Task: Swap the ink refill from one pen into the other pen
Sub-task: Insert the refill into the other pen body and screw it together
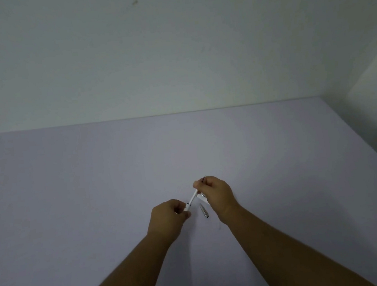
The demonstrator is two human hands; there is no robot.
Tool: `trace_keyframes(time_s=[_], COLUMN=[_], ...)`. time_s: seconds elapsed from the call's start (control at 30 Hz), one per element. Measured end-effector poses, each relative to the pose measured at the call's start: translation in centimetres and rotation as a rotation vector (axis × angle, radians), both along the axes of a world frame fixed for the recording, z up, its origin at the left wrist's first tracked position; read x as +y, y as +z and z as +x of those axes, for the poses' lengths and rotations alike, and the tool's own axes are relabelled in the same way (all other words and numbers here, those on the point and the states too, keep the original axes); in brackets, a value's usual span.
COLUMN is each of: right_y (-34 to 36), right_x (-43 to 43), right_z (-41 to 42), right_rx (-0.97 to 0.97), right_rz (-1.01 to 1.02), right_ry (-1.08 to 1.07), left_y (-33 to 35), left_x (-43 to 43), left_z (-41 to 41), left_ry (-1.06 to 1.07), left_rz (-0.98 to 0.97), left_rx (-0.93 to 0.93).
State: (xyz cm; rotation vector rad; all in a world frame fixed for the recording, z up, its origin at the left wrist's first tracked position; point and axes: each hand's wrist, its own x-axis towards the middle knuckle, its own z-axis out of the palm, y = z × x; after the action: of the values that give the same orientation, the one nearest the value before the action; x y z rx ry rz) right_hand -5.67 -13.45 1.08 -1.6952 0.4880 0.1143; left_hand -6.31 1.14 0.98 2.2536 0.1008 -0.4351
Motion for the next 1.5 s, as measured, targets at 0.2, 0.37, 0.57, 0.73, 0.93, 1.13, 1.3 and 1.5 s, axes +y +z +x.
trace_keyframes(time_s=[0.2,0.37,0.57,0.73,0.93,1.13,1.3,1.5], right_y=[-0.6,-2.2,-5.0,-4.1,-0.3,1.1,0.9,0.9], right_x=[0.4,-0.5,-0.1,0.5,0.1,0.0,0.2,0.4], right_z=[-0.8,-0.5,-1.8,-1.4,0.7,1.0,0.5,0.0], right_rx=[0.080,0.094,0.042,0.078,0.075,0.074,0.097,0.095], right_rz=[-0.081,-0.651,-1.085,-0.692,0.022,0.097,0.041,0.080], right_ry=[0.196,0.188,0.515,0.283,-0.166,-0.141,-0.045,0.020], left_y=[0.1,-0.1,-0.4,-0.1,0.5,0.8,0.8,0.6], left_x=[0.0,0.8,1.2,1.3,1.1,0.6,0.5,0.3], left_z=[0.3,0.5,0.1,-0.1,-0.2,-0.4,-0.4,-0.5], left_ry=[-0.016,0.035,0.033,0.004,-0.032,-0.055,-0.049,-0.010], left_rz=[-0.001,-0.024,-0.011,-0.003,-0.013,-0.005,-0.001,0.026], left_rx=[0.014,0.066,0.081,0.066,0.050,0.042,0.026,0.051])
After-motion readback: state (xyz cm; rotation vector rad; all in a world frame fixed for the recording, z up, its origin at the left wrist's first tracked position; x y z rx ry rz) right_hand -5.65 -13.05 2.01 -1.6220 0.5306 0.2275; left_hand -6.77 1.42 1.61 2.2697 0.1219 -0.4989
